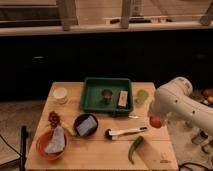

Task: Place apple in plastic cup

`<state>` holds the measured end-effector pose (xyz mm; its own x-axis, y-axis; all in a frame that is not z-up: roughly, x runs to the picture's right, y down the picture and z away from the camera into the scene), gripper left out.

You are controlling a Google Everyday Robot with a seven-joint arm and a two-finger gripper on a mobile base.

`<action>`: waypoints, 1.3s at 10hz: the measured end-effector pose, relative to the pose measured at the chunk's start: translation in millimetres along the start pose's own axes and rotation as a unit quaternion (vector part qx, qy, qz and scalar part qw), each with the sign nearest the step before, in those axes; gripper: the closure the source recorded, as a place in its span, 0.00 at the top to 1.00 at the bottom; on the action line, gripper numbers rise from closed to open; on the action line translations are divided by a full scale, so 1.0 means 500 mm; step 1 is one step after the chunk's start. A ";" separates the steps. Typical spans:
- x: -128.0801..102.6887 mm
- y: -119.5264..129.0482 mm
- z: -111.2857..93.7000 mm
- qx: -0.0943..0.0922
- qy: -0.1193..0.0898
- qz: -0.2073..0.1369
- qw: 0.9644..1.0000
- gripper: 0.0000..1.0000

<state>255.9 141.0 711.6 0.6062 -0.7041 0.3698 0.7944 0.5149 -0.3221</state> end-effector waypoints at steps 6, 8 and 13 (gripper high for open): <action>0.081 -0.057 -0.007 0.018 0.011 0.000 1.000 0.00; 0.120 -0.080 -0.010 0.028 0.014 0.005 0.999 0.00; 0.167 -0.112 -0.009 0.031 0.017 0.005 0.999 0.00</action>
<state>261.7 51.0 756.7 0.6135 -0.7144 0.3364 0.7896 0.5509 -0.2701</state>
